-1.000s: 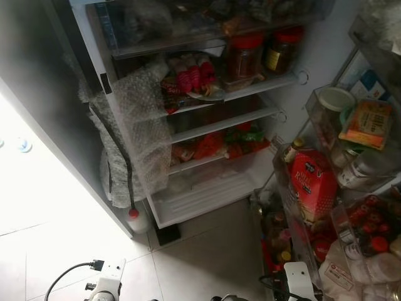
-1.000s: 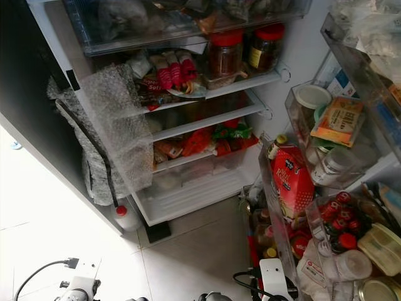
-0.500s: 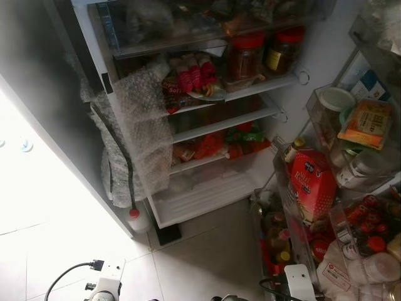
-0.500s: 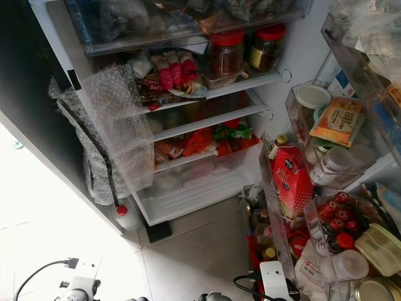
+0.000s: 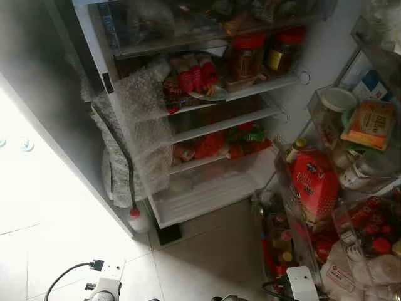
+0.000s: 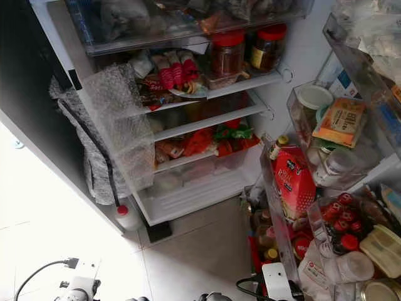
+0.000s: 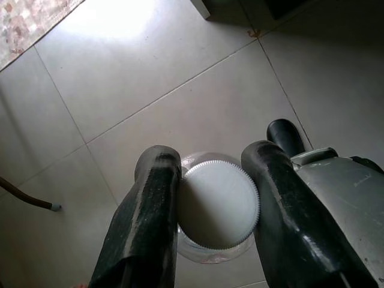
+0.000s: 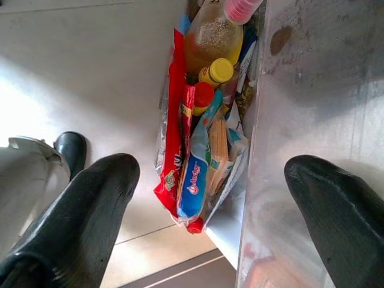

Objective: Restocking fridge

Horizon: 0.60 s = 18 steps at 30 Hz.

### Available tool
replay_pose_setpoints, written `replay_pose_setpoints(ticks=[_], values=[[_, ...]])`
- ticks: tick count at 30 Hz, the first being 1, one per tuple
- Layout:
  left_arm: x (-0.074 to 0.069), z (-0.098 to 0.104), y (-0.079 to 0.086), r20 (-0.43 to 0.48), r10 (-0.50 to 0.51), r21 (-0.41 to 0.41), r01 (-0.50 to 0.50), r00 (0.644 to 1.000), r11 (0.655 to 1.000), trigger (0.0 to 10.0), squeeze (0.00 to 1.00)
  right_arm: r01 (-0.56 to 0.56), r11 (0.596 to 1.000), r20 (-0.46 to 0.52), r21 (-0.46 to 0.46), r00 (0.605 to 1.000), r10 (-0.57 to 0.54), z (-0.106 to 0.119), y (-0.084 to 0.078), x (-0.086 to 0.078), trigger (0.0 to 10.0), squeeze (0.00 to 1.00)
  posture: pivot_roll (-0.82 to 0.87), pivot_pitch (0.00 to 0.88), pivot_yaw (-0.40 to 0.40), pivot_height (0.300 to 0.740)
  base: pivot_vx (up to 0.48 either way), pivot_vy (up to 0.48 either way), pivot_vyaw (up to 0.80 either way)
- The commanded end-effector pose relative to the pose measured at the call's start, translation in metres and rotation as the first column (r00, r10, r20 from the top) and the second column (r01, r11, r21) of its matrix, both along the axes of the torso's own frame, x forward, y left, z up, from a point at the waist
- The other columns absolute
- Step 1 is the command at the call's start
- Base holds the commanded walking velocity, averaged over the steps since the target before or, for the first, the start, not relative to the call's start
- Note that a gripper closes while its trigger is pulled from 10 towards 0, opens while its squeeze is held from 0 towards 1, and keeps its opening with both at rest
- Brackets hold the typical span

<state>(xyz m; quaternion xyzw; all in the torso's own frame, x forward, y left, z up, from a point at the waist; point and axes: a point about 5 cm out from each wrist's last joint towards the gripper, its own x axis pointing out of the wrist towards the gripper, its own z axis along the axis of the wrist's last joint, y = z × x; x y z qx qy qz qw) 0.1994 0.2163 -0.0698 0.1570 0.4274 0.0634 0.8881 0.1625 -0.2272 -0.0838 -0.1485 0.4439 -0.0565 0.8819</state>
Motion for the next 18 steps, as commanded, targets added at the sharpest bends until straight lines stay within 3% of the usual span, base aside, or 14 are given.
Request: replay_pose_setpoints(ticks=[1, 18], values=[[-0.008, -0.004, 0.002, -0.030, 0.011, -0.007, -0.011, 0.999, 1.000, 10.0, 0.00, 0.029, 0.999, -0.047, -0.045, 0.998, -0.031, -0.003, -0.014, -0.016, 10.0, 0.00, -0.13, 0.176, -0.032, 0.740, 0.000, 0.000, 0.00], [-0.007, -0.004, 0.001, -0.027, 0.009, -0.024, -0.010, 1.000, 1.000, 10.0, 0.00, 0.036, 0.990, -0.056, -0.137, 0.997, -0.044, 0.001, -0.037, -0.024, 10.0, 0.00, -0.13, 0.177, -0.032, 0.740, 0.000, 0.000, 0.00]])
